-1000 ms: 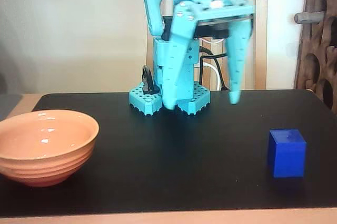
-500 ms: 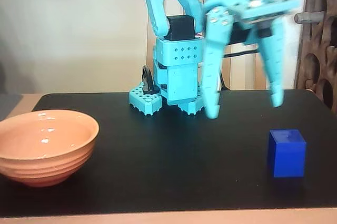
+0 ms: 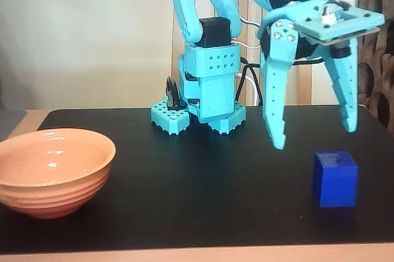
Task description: Place the blue cube in the orange bowl.
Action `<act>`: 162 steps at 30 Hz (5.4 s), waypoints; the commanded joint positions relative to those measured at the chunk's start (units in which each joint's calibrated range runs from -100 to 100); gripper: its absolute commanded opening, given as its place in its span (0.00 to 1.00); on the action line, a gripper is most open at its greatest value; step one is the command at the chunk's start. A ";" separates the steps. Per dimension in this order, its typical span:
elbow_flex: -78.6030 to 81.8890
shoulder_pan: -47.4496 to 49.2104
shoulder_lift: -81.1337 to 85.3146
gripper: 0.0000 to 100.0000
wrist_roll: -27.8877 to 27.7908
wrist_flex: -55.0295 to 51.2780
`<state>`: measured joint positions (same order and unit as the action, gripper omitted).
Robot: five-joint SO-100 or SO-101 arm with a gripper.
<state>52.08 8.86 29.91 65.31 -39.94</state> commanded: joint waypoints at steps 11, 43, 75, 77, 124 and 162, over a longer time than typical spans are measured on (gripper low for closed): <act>-3.80 6.99 -4.47 0.29 3.25 9.80; 13.71 5.68 -0.89 0.29 11.59 17.03; 17.52 8.79 -1.91 0.22 11.38 22.87; 17.52 8.89 -1.91 0.18 11.38 22.87; 16.89 5.68 2.60 0.09 11.12 23.56; 13.44 -42.36 30.30 0.09 -3.84 13.28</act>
<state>69.95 -27.05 54.55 63.06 -22.50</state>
